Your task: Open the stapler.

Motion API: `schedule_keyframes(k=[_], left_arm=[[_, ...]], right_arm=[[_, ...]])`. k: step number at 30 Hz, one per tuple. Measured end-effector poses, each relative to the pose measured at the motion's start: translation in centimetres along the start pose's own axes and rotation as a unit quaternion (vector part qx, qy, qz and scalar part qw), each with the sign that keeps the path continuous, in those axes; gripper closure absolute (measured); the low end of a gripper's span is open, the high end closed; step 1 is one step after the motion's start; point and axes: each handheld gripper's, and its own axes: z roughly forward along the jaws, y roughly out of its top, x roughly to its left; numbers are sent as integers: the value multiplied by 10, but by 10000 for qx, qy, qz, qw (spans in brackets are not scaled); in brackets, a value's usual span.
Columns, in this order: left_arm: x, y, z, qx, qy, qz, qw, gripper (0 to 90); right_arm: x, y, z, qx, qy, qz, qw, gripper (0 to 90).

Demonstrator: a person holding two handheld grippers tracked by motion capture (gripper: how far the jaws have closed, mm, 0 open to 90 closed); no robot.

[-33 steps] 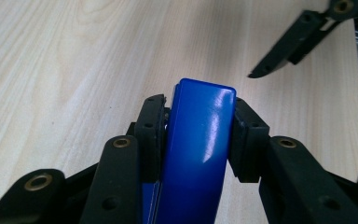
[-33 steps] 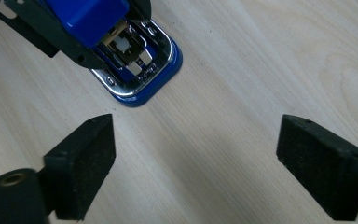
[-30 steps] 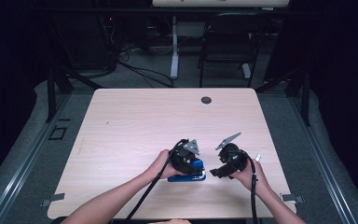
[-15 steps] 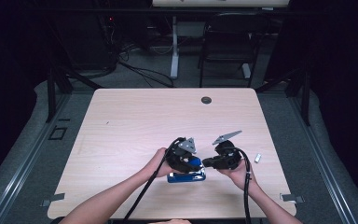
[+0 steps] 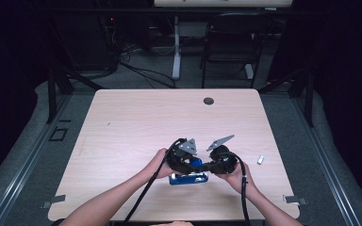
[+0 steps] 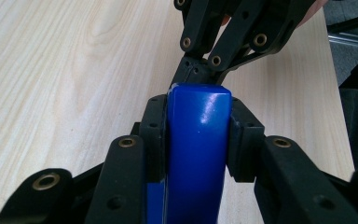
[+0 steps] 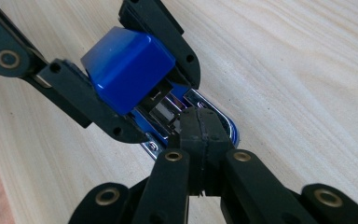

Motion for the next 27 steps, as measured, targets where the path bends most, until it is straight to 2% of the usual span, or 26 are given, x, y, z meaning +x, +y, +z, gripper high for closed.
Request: schedule_keyframes(k=[14,16,17,20,25,27], left_arm=[[-3,2,-10,117,85,132,9998,654],[-4,2,-12,97,109,118,9998,655],[-4,2,-14,137,89,134,9998,655],[-5,1,-16,107,167,136,9997,656],[-7,2,-22,212,216,168,9994,658],[-8,1,-24,176,260,126,9994,658]], right_arm=[[3,0,5,181,-195,-170,9995,900],[3,0,5,222,-201,-133,9995,900],[3,-1,7,124,-170,-70,9998,900],[1,-1,6,198,-145,-122,9996,900],[2,-1,6,174,-172,-116,9996,900],[2,-1,6,172,-165,-112,9997,900]])
